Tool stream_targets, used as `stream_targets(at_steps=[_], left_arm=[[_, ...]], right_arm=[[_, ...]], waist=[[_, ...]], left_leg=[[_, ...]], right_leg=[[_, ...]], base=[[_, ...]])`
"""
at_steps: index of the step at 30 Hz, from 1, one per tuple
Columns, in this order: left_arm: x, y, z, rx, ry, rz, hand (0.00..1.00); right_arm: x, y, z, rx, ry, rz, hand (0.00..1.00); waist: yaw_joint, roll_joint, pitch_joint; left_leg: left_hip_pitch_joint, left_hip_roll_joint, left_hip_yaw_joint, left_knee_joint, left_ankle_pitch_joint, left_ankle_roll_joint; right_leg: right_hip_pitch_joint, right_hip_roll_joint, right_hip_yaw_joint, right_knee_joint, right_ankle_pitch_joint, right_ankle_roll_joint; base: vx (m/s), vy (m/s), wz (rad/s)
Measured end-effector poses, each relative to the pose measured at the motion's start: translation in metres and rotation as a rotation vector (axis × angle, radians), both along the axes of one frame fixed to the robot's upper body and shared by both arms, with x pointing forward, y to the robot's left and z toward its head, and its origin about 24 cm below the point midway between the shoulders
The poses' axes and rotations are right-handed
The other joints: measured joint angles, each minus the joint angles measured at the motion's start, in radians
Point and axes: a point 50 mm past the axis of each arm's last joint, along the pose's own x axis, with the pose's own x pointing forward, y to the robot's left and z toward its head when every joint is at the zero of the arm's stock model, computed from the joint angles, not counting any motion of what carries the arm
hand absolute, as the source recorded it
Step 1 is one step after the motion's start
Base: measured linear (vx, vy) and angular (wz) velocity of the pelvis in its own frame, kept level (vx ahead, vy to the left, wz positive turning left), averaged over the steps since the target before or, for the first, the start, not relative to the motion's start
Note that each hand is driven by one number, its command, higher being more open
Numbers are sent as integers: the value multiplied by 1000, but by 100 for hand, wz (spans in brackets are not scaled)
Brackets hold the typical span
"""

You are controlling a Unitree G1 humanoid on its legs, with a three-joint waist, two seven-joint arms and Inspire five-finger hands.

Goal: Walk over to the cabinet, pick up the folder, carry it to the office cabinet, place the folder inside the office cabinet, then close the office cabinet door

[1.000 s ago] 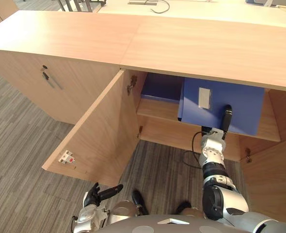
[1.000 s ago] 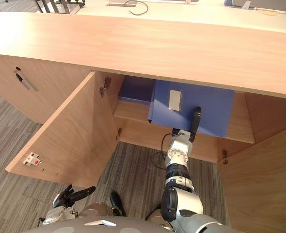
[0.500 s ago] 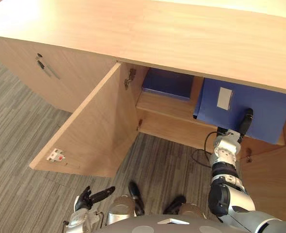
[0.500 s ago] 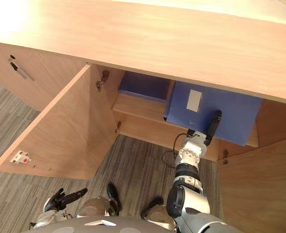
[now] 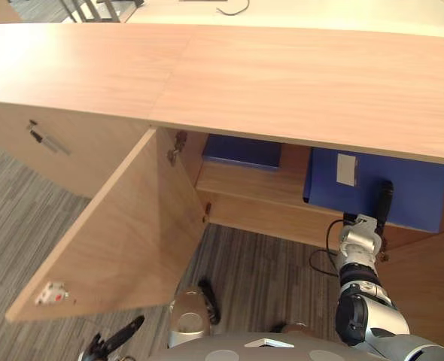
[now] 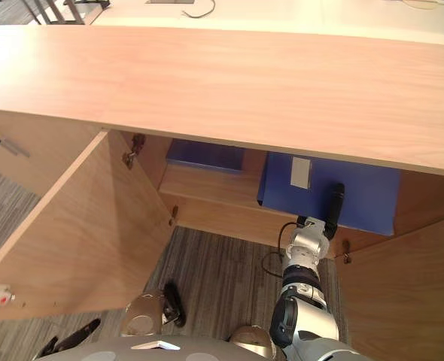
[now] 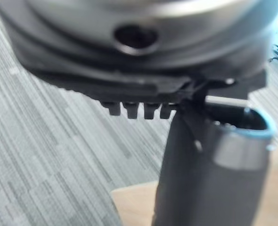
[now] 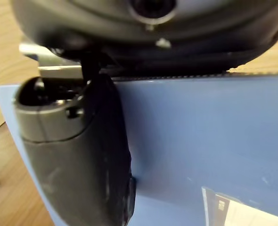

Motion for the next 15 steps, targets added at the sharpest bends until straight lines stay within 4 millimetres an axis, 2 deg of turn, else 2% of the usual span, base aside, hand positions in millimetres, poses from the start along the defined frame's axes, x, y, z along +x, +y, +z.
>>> stream_targets(at_steps=[1, 2, 6, 10, 13, 14, 15], left_arm=[[0, 10, 4, 25, -8, 8, 100], [1, 13, 5, 33, -13, 8, 100], [-10, 22, 9, 45, -10, 33, 100], [-23, 24, 11, 34, 9, 21, 100], [-30, 29, 13, 39, 20, 12, 100], [-26, 28, 13, 37, 14, 3, 100], [-25, 21, 9, 24, 23, -14, 100]], right_arm=[[-2, 4, -6, 9, 27, 20, 0], [-1, 5, -7, 10, 32, 33, 0], [3, 19, -11, -8, 70, 145, 0], [-2, 12, -12, -46, 60, 150, 0], [-16, 3, -20, -53, 96, 120, 0], [-19, 2, -22, -54, 103, 113, 0], [-23, 3, -25, -50, 111, 103, 0]], waist=[[8, -18, -7], [12, -21, -6], [22, -13, -7], [29, 5, -48], [35, 0, -60], [35, -2, -62], [35, -2, -65]], left_leg=[[1, -20, -1, -3, 1, 2], [1, -25, -1, -3, 0, 3], [82, -63, -2, -63, -1, 5], [103, -85, -2, -122, -2, -1], [106, -97, 1, -148, 1, -5], [106, -98, 5, -150, 1, -5], [106, -101, 8, -160, 3, -8]], right_leg=[[3, -13, -4, -23, 9, 14], [9, -12, -4, -42, 20, 21], [93, 1, -1, -158, 85, 43], [101, 10, 0, -208, 103, 53], [94, 8, 0, -221, 107, 57], [91, 7, 2, -222, 107, 57], [87, 5, 3, -225, 111, 57]], base=[[183, 174, -13], [148, 105, -2], [84, 27, -15], [38, -3, -8], [42, 25, -3], [44, 33, -9], [43, 39, -7]])
